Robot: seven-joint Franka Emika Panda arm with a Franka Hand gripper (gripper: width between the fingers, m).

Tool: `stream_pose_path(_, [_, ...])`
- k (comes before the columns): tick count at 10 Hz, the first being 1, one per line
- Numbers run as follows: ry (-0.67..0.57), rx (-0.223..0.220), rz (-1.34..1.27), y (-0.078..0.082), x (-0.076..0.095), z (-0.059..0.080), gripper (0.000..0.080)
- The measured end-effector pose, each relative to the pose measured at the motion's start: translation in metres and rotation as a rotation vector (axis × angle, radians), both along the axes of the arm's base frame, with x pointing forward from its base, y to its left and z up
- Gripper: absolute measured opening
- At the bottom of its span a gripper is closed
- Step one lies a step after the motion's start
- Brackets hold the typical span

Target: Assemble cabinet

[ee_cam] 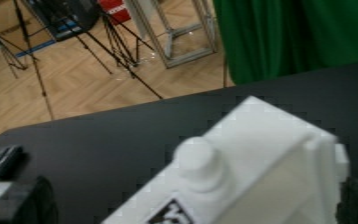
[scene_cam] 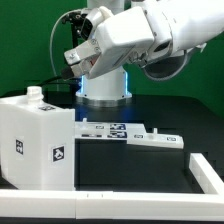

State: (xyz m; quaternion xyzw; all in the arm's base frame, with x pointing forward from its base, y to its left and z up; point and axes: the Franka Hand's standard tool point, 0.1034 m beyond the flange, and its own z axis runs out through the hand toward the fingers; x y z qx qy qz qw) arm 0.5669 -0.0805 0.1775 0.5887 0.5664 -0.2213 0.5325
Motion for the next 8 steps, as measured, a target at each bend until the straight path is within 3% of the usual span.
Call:
stream_pose_path(4, [-0.027, 0.021, -0.037, -0.002, -0.002, 0.002, 0.0796])
stream_pose_path(5, [-0.045, 0.027, -0.111, -0.001, 0.002, 0.012, 0.0796])
stream_pose_path(6, [-0.079, 0.106, -0.179, -0.001, 0.013, 0.025, 0.0796])
stream_pose_path(7, [-0.084, 0.149, -0.263, -0.006, 0.021, 0.037, 0.0796])
stream_pose_path(8, [-0.074, 0.2, -0.234, -0.009, 0.04, 0.05, 0.0796])
